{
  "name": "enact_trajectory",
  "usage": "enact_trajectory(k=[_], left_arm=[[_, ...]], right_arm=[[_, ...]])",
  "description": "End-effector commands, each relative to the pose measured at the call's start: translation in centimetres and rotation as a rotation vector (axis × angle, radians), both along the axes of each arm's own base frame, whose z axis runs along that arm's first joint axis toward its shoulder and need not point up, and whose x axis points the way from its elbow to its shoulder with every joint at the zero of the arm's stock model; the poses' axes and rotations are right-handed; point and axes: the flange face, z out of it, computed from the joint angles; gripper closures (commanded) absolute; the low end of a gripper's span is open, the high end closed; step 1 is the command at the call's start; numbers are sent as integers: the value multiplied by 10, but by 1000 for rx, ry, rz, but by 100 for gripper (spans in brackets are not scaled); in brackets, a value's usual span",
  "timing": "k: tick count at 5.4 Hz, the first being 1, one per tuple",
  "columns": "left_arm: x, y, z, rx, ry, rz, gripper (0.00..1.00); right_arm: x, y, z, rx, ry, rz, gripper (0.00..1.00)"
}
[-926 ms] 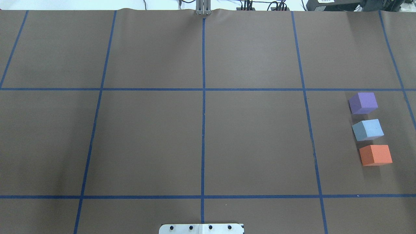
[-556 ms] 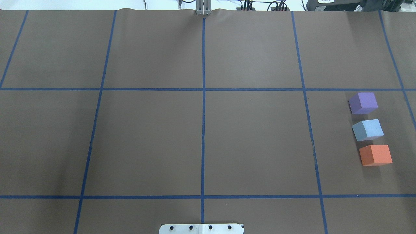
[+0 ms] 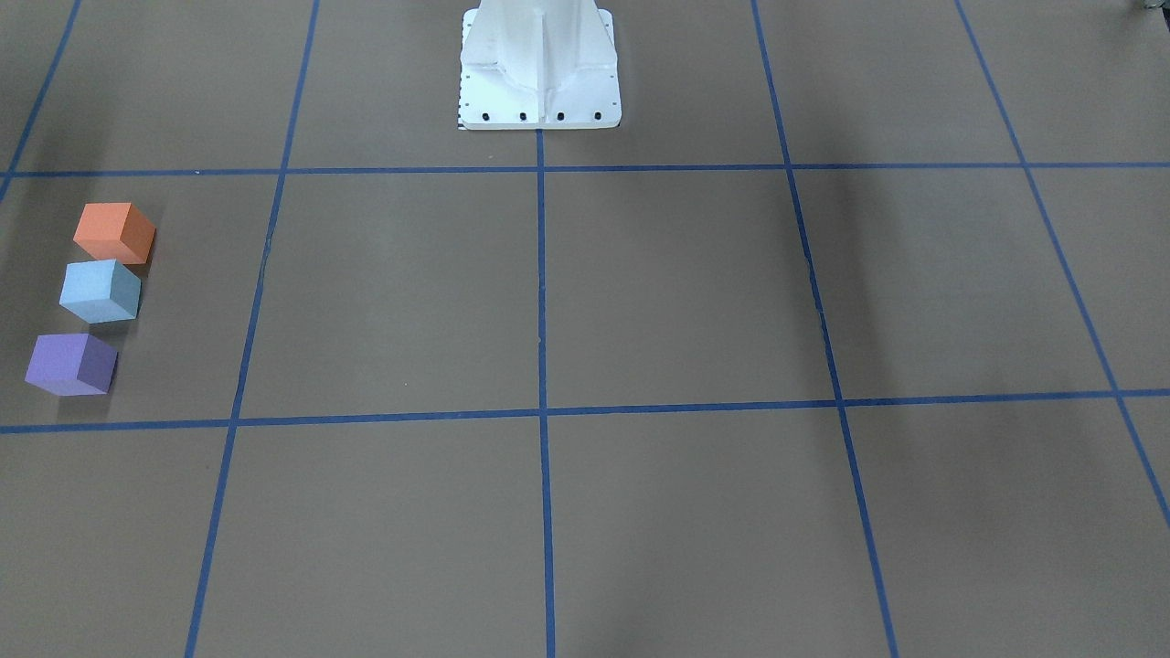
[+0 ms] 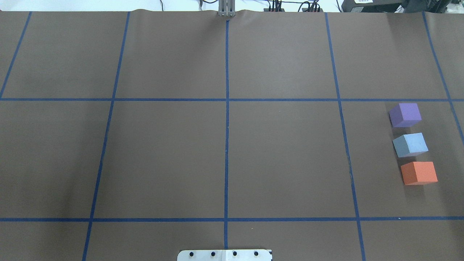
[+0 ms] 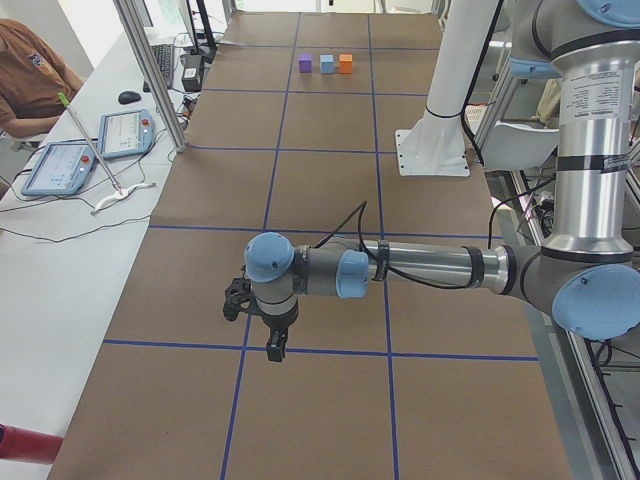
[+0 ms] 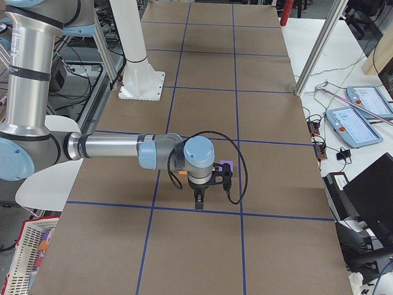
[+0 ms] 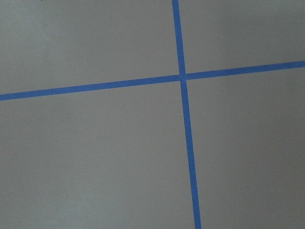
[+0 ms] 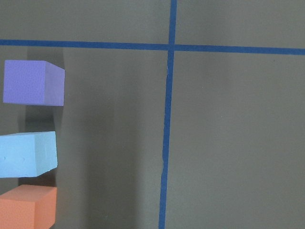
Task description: Place blue block between orange and purple blocks
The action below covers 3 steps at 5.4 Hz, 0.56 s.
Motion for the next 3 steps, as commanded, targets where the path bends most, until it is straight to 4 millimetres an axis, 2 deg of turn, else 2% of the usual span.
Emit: enact_trajectory(k=[1,3], left_arm=[[0,-1,1,-1,-1,0,0],[0,-1,3,-4,-3,0,0]], right_arm=[[0,-1,-1,4,1,0,0],[0,-1,-2,6,0,-1,0]])
